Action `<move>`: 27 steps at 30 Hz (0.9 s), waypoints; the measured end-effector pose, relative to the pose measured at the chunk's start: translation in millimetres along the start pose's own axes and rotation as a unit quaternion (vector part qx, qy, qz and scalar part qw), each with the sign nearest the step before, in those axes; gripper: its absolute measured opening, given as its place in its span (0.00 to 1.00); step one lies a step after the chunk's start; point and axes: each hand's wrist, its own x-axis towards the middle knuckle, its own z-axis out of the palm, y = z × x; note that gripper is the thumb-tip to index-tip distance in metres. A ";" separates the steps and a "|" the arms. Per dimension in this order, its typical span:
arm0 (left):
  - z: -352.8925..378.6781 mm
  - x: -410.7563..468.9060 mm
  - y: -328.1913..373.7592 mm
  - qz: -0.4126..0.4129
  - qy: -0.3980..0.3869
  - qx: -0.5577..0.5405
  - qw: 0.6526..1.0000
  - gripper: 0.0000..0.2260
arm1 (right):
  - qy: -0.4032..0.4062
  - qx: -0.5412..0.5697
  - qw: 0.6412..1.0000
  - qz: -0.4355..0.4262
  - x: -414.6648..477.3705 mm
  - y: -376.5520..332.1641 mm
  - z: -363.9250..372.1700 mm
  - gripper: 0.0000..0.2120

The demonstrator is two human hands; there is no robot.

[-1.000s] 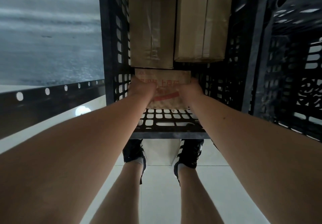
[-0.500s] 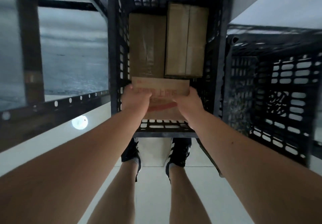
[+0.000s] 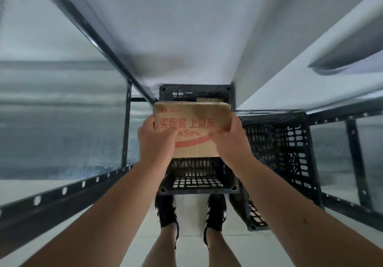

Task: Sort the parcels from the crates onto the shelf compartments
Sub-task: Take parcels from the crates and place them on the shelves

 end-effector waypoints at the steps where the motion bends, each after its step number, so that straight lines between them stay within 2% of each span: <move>1: -8.6 -15.7 30.2 0.014 0.004 -0.015 1.000 0.12 | 0.006 0.005 1.000 -0.025 -15.5 -23.1 -10.4 0.29; 7: -62.8 -124.1 188.3 0.110 0.013 -0.062 0.992 0.13 | 0.033 0.050 0.986 -0.155 -133.2 -165.9 -89.5 0.18; 8: -71.0 -140.8 211.2 0.126 0.018 -0.069 0.989 0.12 | 0.041 0.057 0.982 -0.174 -151.7 -188.6 -102.9 0.18; 15: -117.1 -253.2 335.4 0.281 0.052 -0.106 0.952 0.25 | 0.107 0.115 0.954 -0.255 -272.1 -307.9 -180.9 0.24; 19: -137.3 -303.1 395.8 0.369 0.060 -0.123 0.919 0.22 | 0.145 0.133 0.927 -0.319 -325.3 -362.2 -219.3 0.31; 23: -157.6 -338.4 442.5 0.435 0.060 -0.148 0.886 0.19 | 0.163 0.153 0.899 -0.375 -365.8 -405.1 -249.1 0.31; 27: -175.2 -367.6 478.8 0.466 0.063 -0.173 0.865 0.19 | 0.176 0.170 0.876 -0.416 -397.6 -436.0 -269.0 0.31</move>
